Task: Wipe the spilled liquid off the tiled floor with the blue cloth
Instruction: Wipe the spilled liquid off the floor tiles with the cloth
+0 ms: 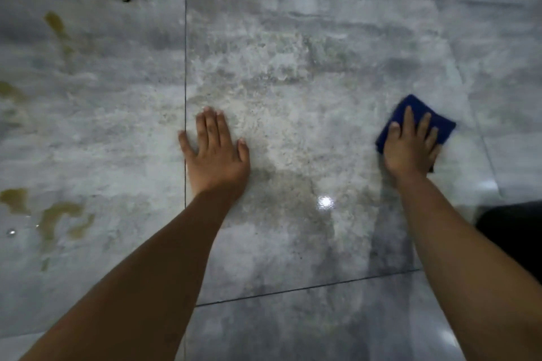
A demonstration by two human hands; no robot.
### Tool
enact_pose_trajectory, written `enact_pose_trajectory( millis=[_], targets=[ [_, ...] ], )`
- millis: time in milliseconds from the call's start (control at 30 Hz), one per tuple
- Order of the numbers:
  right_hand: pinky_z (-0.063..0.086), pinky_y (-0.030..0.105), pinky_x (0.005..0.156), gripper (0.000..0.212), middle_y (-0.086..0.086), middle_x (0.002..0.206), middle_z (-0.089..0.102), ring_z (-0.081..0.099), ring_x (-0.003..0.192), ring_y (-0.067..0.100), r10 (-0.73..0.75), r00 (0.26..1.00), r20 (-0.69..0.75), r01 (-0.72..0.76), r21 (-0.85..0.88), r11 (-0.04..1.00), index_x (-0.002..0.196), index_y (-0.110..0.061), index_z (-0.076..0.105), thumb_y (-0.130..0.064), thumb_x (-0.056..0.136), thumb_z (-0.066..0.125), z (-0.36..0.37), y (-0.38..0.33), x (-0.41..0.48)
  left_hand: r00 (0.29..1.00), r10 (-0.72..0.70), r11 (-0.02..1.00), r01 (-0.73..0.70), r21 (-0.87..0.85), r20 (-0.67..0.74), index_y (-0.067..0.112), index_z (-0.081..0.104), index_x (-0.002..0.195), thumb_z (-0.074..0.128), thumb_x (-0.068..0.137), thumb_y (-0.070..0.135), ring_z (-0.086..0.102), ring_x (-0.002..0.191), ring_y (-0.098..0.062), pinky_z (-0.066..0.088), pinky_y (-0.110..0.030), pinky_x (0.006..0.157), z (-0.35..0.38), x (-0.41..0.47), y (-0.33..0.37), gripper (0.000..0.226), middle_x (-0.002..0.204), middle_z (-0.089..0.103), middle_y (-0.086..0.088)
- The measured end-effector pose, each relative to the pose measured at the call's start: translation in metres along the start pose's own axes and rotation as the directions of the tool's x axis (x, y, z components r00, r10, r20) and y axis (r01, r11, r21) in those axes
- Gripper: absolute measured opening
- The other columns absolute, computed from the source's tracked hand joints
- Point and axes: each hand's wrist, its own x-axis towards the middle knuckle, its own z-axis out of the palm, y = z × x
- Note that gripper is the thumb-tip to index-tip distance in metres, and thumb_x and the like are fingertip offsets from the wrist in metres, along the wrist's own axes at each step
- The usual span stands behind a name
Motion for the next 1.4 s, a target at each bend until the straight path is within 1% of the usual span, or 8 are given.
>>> enact_pose_trajectory(
  millis=[167,400,533,667,900,1033,1200,1400],
  targets=[
    [0.000,0.050,0.117,0.054,0.004,0.162,0.003,0.004,0.147,0.030,0.166,0.985,-0.045,-0.164,0.041,0.986,0.152,-0.033,0.013,-0.043,0.101,0.025,0.009,0.042,-0.103,1.000,0.008,1.000,-0.008,-0.020,0.004,0.010,0.000,0.153,0.010,0.095,0.043,-0.008,0.148,-0.018,-0.011,-0.050,0.116,-0.005,-0.005,-0.002,0.068,0.162,-0.003,-0.008],
    [-0.001,0.048,0.117,0.054,0.001,0.162,0.003,0.003,0.148,0.029,-0.330,0.943,0.053,0.332,-0.041,0.942,0.151,-0.037,0.012,-0.047,0.100,0.024,0.024,-0.021,-0.086,1.000,0.011,1.000,-0.011,0.002,0.017,0.011,-0.003,0.153,0.007,0.095,0.044,-0.011,0.148,-0.018,-0.013,-0.050,0.115,-0.005,-0.005,-0.003,0.067,0.162,-0.006,-0.007],
    [0.002,0.051,0.118,0.054,0.003,0.162,0.003,0.004,0.147,0.031,0.014,1.000,-0.010,-0.014,-0.003,1.000,0.152,-0.035,0.012,-0.046,0.101,0.025,-0.004,0.052,-0.031,1.000,0.015,0.999,-0.015,0.031,0.010,0.010,-0.004,0.152,0.004,0.094,0.045,-0.011,0.148,-0.019,-0.011,-0.050,0.116,-0.003,-0.005,-0.003,0.068,0.162,-0.006,-0.007],
    [0.002,0.051,0.117,0.054,0.004,0.162,0.005,0.006,0.147,0.031,0.244,0.968,-0.056,-0.238,0.099,0.966,0.152,-0.031,0.016,-0.041,0.101,0.028,0.003,0.072,-0.108,1.000,0.007,1.000,-0.007,0.006,0.011,0.010,-0.004,0.152,0.005,0.095,0.044,-0.010,0.148,-0.019,-0.010,-0.051,0.117,-0.006,-0.004,0.000,0.068,0.162,-0.006,-0.008],
    [0.008,0.053,0.115,0.053,0.006,0.159,0.020,0.017,0.146,0.033,-0.330,0.944,-0.014,0.330,0.015,0.944,0.150,-0.032,0.026,-0.043,0.098,0.033,0.051,-0.050,-0.210,0.999,0.007,1.000,-0.008,0.018,0.044,0.010,-0.005,0.152,0.007,0.096,0.044,-0.011,0.148,-0.019,-0.008,-0.052,0.118,-0.009,-0.004,-0.002,0.067,0.162,-0.007,-0.007],
    [-0.001,0.048,0.118,0.054,0.000,0.162,0.002,0.000,0.148,0.026,-0.202,0.979,0.032,0.202,-0.022,0.979,0.152,-0.036,0.011,-0.047,0.100,0.024,0.034,-0.015,-0.144,0.999,0.024,1.000,-0.024,0.009,0.044,0.010,-0.004,0.153,0.008,0.096,0.045,-0.011,0.148,-0.018,-0.010,-0.052,0.117,-0.008,-0.004,-0.005,0.068,0.162,-0.007,-0.006],
    [0.010,0.055,0.115,0.052,0.013,0.160,0.016,0.014,0.144,0.038,0.114,0.993,-0.042,-0.113,0.015,0.993,0.152,-0.026,0.020,-0.037,0.102,0.029,0.020,0.082,-0.218,0.990,0.069,0.993,-0.056,-0.105,0.125,0.009,-0.004,0.152,0.013,0.099,0.044,-0.013,0.148,-0.018,-0.014,-0.049,0.117,-0.022,-0.006,-0.012,0.066,0.162,-0.008,-0.008],
    [0.025,0.061,0.108,0.058,0.016,0.153,0.032,0.031,0.138,0.042,-0.301,0.941,0.155,0.309,-0.035,0.950,0.146,-0.022,0.036,-0.047,0.098,0.013,0.038,0.017,-0.343,0.932,0.343,0.939,-0.340,-0.038,0.117,0.009,-0.001,0.151,0.015,0.100,0.041,-0.015,0.146,-0.022,-0.011,-0.044,0.117,-0.030,-0.102,-0.072,0.061,0.160,-0.005,-0.011]
  ],
)
